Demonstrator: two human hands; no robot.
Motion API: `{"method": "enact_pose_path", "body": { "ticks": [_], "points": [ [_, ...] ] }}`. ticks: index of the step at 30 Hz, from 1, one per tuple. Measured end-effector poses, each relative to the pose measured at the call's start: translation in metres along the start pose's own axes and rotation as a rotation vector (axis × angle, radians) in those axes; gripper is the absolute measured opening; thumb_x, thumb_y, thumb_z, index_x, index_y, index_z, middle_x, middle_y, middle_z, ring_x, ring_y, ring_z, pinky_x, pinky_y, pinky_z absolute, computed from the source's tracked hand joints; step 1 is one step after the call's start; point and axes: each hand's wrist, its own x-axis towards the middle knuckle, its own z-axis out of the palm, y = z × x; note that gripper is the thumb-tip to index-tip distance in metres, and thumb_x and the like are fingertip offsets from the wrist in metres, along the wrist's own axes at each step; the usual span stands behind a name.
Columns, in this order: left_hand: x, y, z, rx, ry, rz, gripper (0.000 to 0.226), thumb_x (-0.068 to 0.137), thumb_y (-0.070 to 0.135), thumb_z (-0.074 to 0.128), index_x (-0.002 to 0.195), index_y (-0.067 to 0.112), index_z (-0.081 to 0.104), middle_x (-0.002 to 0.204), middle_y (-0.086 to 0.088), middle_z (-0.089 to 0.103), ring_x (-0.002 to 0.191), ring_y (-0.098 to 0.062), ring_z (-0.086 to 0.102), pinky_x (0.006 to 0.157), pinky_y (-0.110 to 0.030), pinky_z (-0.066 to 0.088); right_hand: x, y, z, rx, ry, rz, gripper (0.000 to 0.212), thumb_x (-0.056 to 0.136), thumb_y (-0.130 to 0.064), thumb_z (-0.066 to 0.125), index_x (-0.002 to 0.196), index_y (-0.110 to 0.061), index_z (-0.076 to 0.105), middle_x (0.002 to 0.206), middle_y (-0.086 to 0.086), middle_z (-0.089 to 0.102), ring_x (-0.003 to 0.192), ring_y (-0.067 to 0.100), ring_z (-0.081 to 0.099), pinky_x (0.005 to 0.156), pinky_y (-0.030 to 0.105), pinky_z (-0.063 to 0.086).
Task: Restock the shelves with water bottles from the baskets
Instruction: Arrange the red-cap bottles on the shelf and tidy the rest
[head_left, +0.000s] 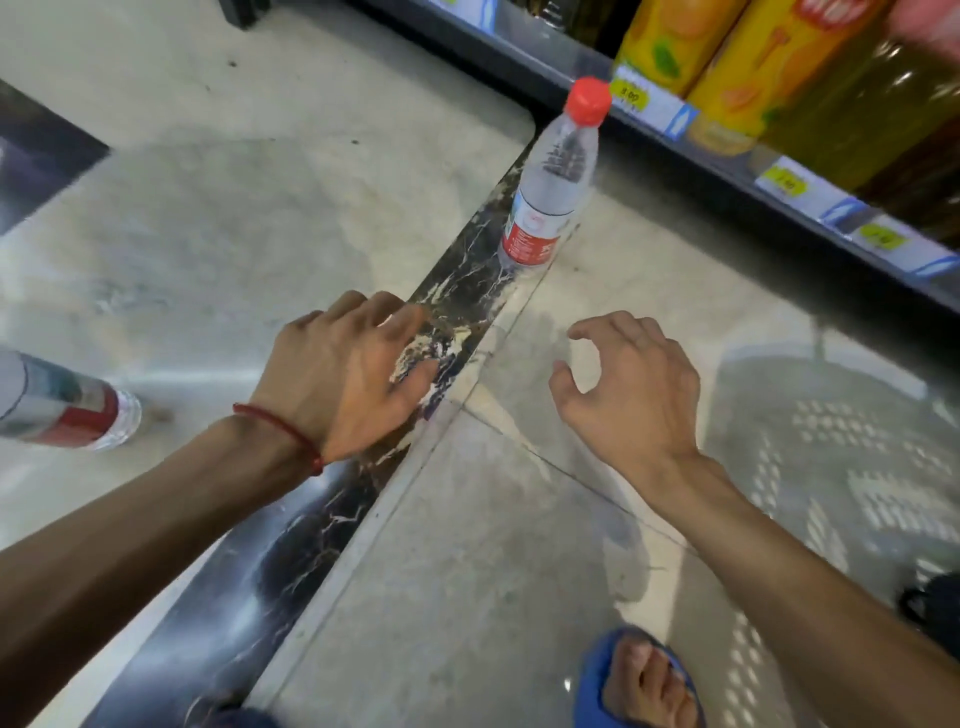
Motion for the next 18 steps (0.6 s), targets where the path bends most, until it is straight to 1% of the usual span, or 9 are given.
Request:
{"method": "enact_pose_path", "body": {
  "ticks": [3,5,8,10,12,15,16,18],
  "points": [
    [-0.002,0.003,-0.018,-0.011,0.035,-0.024,0.057,0.097,0.062,0.028,0.131,0.028,0.059,0.124,0.002,0.065,0.107,-0.024,0.062,0.075,-0.04,0.054,0.009,0.0,-0.019,0.044,-0.028,0.039,0.04,0.089,-0.045,0.06,0.123,-0.027,0.069,0.124,-0.008,0.066,0.118,0.02,0.057,0.093,0.036,0.044],
    [-0.005,0.004,-0.031,-0.018,0.073,-0.025,0.057,0.098,0.06,0.031,0.128,0.025,0.063,0.121,0.0,0.067,0.103,-0.026,0.063,0.074,-0.041,0.054,0.02,-0.002,-0.032,0.1,-0.019,0.077,0.043,0.09,-0.044,0.064,0.13,-0.027,0.064,0.13,-0.008,0.063,0.124,0.019,0.054,0.093,0.035,0.043],
    [-0.006,0.004,-0.042,0.032,0.101,0.0,0.053,0.099,0.057,0.036,0.126,0.021,0.064,0.119,-0.002,0.068,0.1,-0.03,0.064,0.075,-0.042,0.054,0.049,-0.002,-0.033,0.262,-0.008,0.151,0.061,0.09,-0.049,0.069,0.144,-0.027,0.05,0.144,-0.008,0.052,0.134,0.018,0.048,0.094,0.036,0.042],
    [-0.005,0.003,-0.044,0.055,0.096,0.0,0.052,0.099,0.055,0.037,0.127,0.02,0.063,0.121,-0.005,0.068,0.101,-0.032,0.064,0.078,-0.044,0.056,0.074,-0.001,-0.025,0.431,0.011,0.17,0.076,0.088,-0.05,0.075,0.151,-0.023,0.042,0.152,-0.003,0.046,0.139,0.019,0.046,0.104,0.043,0.046],
    [-0.005,0.004,-0.044,0.055,0.089,-0.026,0.053,0.099,0.054,0.039,0.129,0.018,0.063,0.123,-0.007,0.067,0.103,-0.033,0.064,0.08,-0.045,0.057,0.101,-0.004,-0.014,0.59,0.022,0.159,0.089,0.084,-0.046,0.083,0.155,-0.017,0.037,0.155,0.002,0.042,0.141,0.021,0.045,0.113,0.046,0.043],
    [-0.012,0.005,-0.043,0.084,0.065,-0.022,0.051,0.099,0.051,0.04,0.128,0.017,0.064,0.123,-0.008,0.068,0.103,-0.032,0.065,0.08,-0.046,0.058,0.13,-0.014,-0.004,0.815,-0.004,0.204,0.103,0.075,-0.045,0.091,0.156,-0.015,0.035,0.155,0.003,0.044,0.139,0.02,0.046,0.117,0.044,0.042],
    [-0.015,0.005,-0.043,0.101,0.068,-0.023,0.05,0.099,0.05,0.041,0.127,0.017,0.064,0.122,-0.008,0.068,0.103,-0.032,0.065,0.08,-0.047,0.058,0.137,-0.017,-0.001,0.876,-0.001,0.214,0.101,0.072,-0.045,0.092,0.153,-0.018,0.039,0.151,0.002,0.049,0.135,0.019,0.051,0.116,0.046,0.045],
    [-0.019,0.004,-0.045,0.106,0.074,-0.047,0.048,0.098,0.049,0.043,0.126,0.017,0.065,0.12,-0.007,0.068,0.101,-0.032,0.065,0.077,-0.046,0.058,0.15,-0.019,0.005,0.933,-0.013,0.197,0.085,0.068,-0.042,0.095,0.138,-0.023,0.052,0.134,-0.001,0.062,0.12,0.016,0.063,0.109,0.048,0.052]
  ]
}}
